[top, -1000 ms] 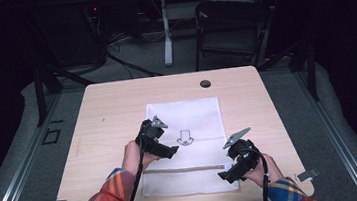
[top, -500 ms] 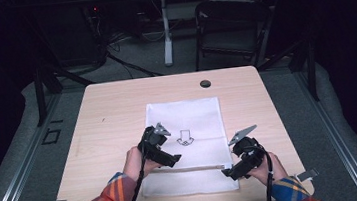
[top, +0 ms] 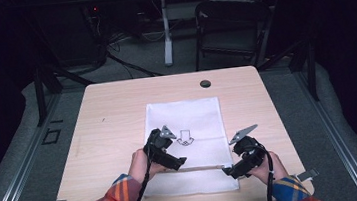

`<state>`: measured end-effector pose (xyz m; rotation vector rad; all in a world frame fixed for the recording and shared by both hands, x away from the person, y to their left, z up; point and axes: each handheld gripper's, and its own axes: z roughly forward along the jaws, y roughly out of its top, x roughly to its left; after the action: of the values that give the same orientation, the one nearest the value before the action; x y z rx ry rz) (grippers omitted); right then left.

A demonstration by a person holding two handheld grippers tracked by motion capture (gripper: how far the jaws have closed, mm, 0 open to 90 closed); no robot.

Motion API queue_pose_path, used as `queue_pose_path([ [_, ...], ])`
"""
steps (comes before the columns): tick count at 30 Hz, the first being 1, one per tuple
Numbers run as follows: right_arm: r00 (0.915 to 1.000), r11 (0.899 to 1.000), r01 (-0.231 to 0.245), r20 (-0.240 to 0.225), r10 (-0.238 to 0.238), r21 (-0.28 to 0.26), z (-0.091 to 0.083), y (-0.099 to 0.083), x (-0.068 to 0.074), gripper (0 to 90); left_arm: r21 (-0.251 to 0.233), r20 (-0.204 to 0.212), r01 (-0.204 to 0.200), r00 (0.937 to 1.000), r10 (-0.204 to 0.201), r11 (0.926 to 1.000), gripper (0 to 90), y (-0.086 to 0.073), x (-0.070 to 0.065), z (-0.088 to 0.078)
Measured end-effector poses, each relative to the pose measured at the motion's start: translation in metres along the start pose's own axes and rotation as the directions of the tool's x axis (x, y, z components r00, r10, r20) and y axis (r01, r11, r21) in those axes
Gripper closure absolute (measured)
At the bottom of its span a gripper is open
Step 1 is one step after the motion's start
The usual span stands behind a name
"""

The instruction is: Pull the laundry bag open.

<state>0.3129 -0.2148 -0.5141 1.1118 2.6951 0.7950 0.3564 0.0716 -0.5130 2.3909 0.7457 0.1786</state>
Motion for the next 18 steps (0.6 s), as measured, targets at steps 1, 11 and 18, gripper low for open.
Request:
queue_pose_path([
  [1,1.0000,1.000,-0.003,0.000,0.003,-0.003,0.000,0.000,0.000,5.9,0.006,0.002,-0.005,1.0000,0.005,1.0000,7.1,0.001,-0.003,0.002],
  [11,1.0000,1.000,-0.004,-0.005,0.004,0.004,-0.004,-0.001,-0.002,15.6,-0.011,0.052,-0.060,0.9968,0.061,0.9981,9.2,0.013,-0.022,0.016],
  [18,0.9994,0.999,-0.035,0.005,0.035,-0.006,-0.008,-0.005,-0.011,26.9,-0.019,0.093,-0.098,0.9907,0.099,0.9950,12.4,0.022,-0.038,0.029],
])
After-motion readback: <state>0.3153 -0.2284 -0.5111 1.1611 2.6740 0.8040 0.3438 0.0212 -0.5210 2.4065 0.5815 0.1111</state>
